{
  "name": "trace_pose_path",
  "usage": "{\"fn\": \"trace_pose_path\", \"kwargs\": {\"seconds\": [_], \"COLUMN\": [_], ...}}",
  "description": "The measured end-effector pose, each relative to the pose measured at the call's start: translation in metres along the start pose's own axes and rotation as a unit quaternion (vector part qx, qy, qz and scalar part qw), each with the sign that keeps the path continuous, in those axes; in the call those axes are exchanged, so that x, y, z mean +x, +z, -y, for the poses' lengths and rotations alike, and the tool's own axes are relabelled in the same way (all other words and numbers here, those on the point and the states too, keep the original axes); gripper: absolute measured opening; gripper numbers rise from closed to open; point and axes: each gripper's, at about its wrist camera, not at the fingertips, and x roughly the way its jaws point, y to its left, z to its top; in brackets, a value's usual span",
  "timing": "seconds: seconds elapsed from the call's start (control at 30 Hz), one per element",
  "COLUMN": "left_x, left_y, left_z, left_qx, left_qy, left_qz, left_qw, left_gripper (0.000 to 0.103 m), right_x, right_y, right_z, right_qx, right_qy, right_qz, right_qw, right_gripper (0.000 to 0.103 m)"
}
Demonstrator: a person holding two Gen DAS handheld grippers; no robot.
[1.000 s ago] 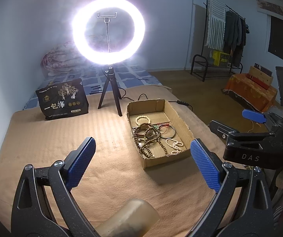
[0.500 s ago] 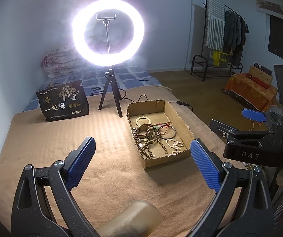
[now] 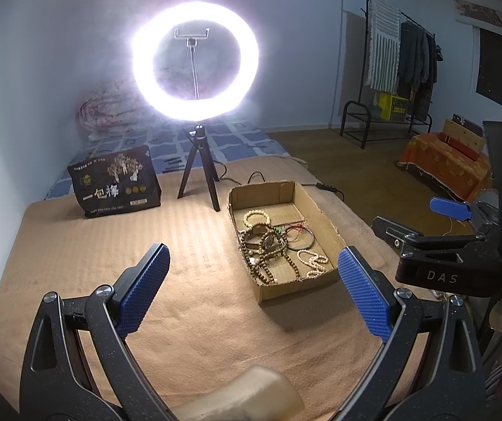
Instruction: Organize jewelry
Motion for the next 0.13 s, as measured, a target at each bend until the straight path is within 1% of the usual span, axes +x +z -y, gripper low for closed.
{"fn": "trace_pose_path", "kwargs": {"seconds": [0.13], "left_x": [-0.0037], "left_y": [0.0010], "left_z": [0.0011], "left_qx": [0.007], "left_qy": [0.004], "left_qz": [0.010], "left_qw": [0.9999], "left_gripper": [0.098], "right_x": [0.0000], "right_y": [0.0002], "right_z": [0.0002], "right_qx": [0.001], "right_qy": [0.000], "right_qz": [0.000], "right_qw": [1.000], "right_gripper": [0.103]}}
